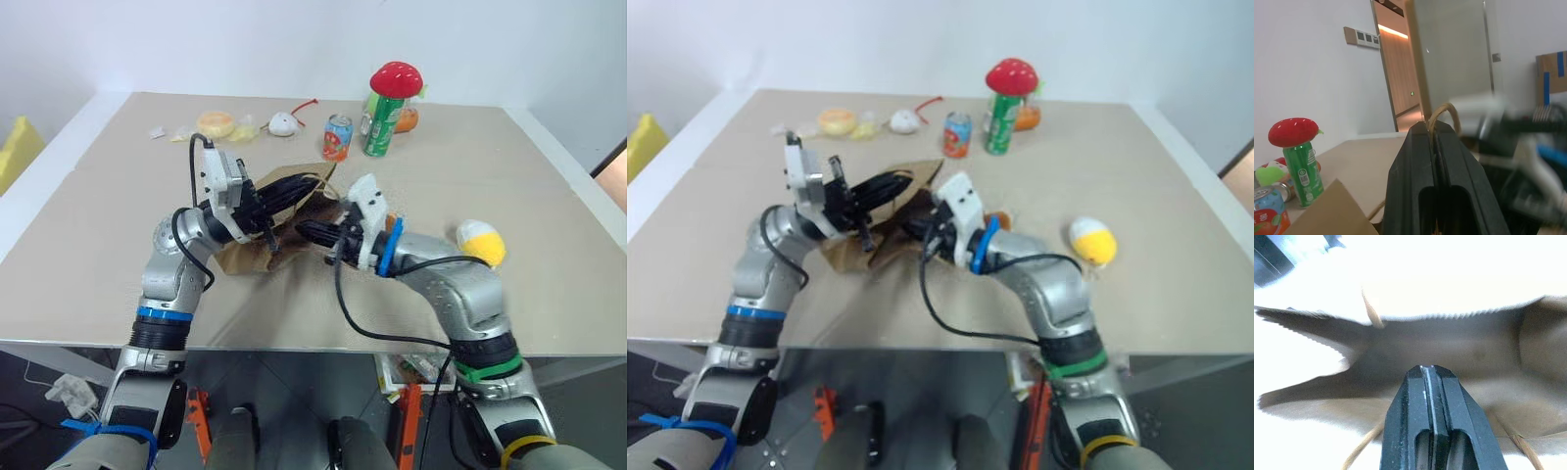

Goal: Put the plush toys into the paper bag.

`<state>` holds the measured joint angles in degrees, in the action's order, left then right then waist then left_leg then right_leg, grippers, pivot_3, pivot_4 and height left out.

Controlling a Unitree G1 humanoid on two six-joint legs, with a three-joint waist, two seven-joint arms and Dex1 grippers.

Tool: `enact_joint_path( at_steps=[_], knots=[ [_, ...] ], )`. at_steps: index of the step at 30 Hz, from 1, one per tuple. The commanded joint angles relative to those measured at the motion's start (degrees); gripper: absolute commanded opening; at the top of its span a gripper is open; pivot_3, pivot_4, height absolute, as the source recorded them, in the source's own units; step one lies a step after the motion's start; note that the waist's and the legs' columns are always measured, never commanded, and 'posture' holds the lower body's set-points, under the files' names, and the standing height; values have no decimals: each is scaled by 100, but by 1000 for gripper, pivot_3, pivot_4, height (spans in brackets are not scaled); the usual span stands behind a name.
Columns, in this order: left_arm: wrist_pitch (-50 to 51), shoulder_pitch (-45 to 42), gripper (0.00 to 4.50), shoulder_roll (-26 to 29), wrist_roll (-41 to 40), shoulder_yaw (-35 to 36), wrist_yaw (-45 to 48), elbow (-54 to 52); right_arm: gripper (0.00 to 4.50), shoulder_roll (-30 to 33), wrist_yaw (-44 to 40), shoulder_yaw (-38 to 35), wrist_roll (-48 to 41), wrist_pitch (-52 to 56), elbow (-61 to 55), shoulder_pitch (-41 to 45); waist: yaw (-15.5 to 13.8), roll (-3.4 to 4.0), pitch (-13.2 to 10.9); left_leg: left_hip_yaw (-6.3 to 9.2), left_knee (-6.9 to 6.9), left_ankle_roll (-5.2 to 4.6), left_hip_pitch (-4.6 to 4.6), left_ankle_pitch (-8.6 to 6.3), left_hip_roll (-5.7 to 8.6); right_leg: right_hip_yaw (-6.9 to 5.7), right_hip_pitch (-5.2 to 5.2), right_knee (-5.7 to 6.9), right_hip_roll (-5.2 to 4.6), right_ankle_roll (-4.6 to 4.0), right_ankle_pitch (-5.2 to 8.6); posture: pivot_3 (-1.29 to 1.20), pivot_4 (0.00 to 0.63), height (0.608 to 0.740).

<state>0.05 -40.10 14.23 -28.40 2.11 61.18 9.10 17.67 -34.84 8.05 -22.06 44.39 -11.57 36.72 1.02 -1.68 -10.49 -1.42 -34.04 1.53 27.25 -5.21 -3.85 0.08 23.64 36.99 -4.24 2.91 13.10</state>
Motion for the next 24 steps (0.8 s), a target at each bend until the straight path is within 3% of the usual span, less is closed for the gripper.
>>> enact_joint_path(
  at_steps=[1, 4, 7, 8, 12, 17, 24],
  knots=[
    [-58, 33, 0, 60, -134, 91, 57, -193, 107, 1120, -751, -689, -575, 401, -967, -325, -10, 0, 0, 0, 0, 1, 0, 0, 0, 0, 0, 0, 0, 0, 1, 0, 150, 740],
    [78, 68, 0, 32, -260, 135, -8, -327, 107, 1613, -443, -1155, -223, 244, -538, -272, -16, 0, 0, -4, -1, 6, 1, -4, 1, -1, -3, -1, -8, 0, 3, 0, 150, 740],
    [211, 122, 0, 7, -392, 97, -62, -549, 1473, 2173, -164, -1635, 155, -33, 98, -276, -5, 0, 0, -8, -2, 7, -2, -4, 1, -2, 9, -1, -10, -10, -6, 0, 150, 740],
    [255, 133, 0, 0, -439, 86, -64, -621, 1473, 2331, -134, -1732, 256, -133, 232, -346, -5, 0, 0, -8, -2, 6, -2, -4, 1, -2, 9, -1, -10, -9, -6, 0, 150, 740],
    [355, 125, 0, -14, -534, 65, -63, -757, 2998, 2711, -26, -1953, 595, -476, 743, -653, -6, 1, -1, -10, -2, 3, 1, -2, 1, -1, 12, -1, -10, -7, -4, 0, 150, 740],
    [426, 122, 0, -19, -612, 11, -20, -836, 4351, 2973, 107, -2216, 846, -862, 1373, -882, -8, 0, -1, -9, 1, 3, 2, -2, 5, 3, 9, -1, -10, 5, 10, 0, 150, 740],
    [431, 125, 0, -17, -632, -24, 41, -840, 4448, 2970, 261, -2271, 970, -1220, 2106, -719, -1, 2, -1, -9, -6, 2, -2, -2, 9, 12, 6, -1, -8, 9, 3, 0, 150, 740]
  ],
)
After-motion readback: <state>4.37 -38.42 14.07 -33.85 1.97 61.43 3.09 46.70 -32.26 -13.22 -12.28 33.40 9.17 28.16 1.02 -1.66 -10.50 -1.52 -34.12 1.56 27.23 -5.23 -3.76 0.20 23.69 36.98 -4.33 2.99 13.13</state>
